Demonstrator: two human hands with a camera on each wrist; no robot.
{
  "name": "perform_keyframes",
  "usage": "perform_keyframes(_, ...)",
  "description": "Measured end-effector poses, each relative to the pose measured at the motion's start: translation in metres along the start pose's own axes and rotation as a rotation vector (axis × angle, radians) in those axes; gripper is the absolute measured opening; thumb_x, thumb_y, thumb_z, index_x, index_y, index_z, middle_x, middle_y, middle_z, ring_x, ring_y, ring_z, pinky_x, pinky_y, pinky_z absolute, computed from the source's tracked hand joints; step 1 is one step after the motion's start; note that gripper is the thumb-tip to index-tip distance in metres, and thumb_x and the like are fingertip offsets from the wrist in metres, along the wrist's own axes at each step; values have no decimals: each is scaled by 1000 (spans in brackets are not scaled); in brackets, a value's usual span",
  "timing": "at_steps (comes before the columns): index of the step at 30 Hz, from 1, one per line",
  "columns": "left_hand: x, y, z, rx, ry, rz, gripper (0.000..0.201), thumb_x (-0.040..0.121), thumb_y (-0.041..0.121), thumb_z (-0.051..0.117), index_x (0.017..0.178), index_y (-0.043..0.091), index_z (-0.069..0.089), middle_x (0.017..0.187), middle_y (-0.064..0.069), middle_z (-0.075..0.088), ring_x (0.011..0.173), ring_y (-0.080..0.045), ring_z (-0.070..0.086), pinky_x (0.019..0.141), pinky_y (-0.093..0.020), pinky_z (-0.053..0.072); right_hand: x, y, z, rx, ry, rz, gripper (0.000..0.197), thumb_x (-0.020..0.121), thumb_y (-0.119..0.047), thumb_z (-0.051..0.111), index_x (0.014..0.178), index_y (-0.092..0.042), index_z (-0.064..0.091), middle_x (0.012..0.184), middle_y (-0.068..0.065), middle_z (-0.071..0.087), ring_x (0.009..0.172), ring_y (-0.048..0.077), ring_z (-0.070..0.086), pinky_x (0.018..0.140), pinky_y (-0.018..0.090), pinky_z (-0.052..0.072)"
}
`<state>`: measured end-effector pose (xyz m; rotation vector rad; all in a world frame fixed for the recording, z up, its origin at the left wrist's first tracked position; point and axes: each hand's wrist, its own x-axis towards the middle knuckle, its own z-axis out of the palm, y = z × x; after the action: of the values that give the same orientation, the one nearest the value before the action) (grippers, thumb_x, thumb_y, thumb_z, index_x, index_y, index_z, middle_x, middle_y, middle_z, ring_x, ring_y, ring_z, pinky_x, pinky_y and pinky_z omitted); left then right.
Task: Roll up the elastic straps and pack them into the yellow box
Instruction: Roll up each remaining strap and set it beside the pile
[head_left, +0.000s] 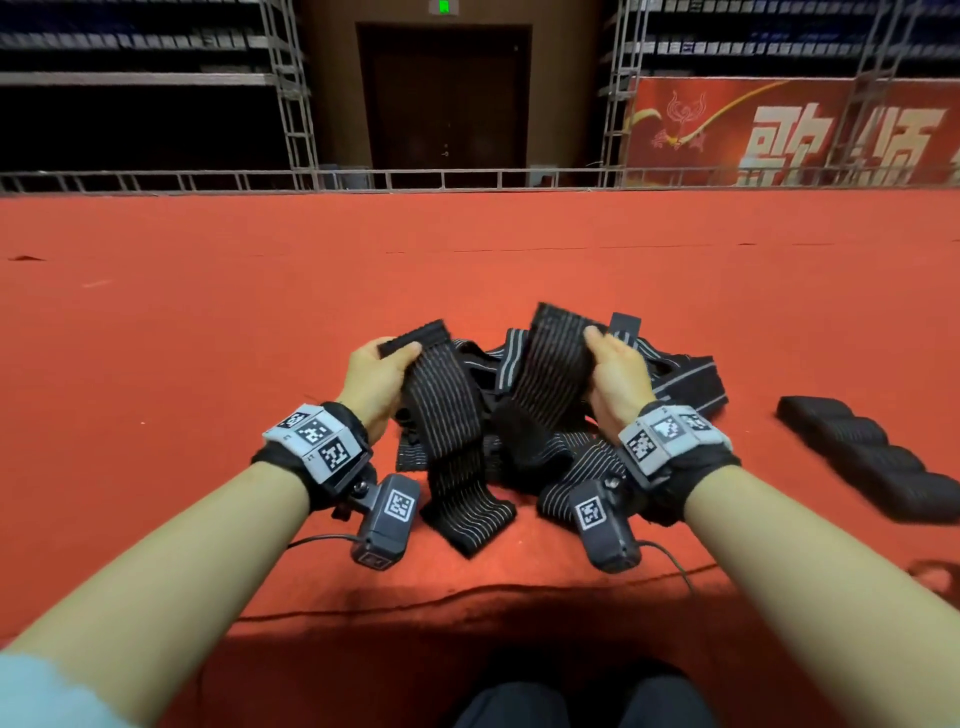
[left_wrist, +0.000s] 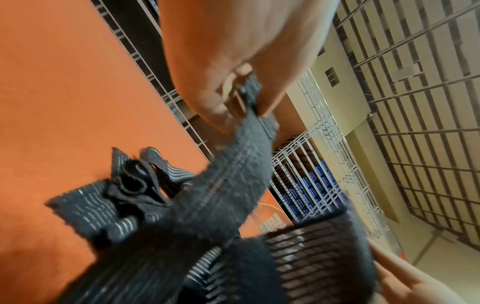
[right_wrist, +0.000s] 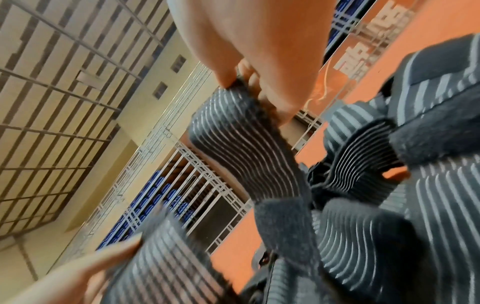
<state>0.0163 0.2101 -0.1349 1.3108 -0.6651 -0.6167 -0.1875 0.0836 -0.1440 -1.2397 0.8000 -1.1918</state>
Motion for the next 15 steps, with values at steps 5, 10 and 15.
perform_keyframes(5, 16, -9, -25, 115, 254, 56, 13, 86, 15, 68, 74, 17, 61, 83, -10, 66, 81, -23, 62, 73, -36, 51, 15, -29, -32, -51, 58, 3, 19, 90, -25, 56, 78, -13, 63, 82, 10, 64, 73, 23, 61, 82, 51, 51)
perform_keyframes(10, -6, -12, 13, 106, 36, 60, 7, 93, 12, 61, 94, 7, 66, 92, -12, 68, 76, -20, 64, 74, -33, 55, -19, -30, 0, 84, -268, 93, 13, 81, -23, 68, 83, -11, 72, 88, 12, 67, 81, 25, 61, 79, 38, 46)
perform_keyframes(15, -37, -5, 42, 34, -239, 9, 13, 96, 8, 53, 103, 5, 65, 79, -6, 67, 48, -4, 60, 42, -15, 44, -45, -15, 23, -133, -430, -30, 14, 94, -12, 58, 99, -5, 68, 86, 2, 72, 74, 9, 68, 65, 21, 52)
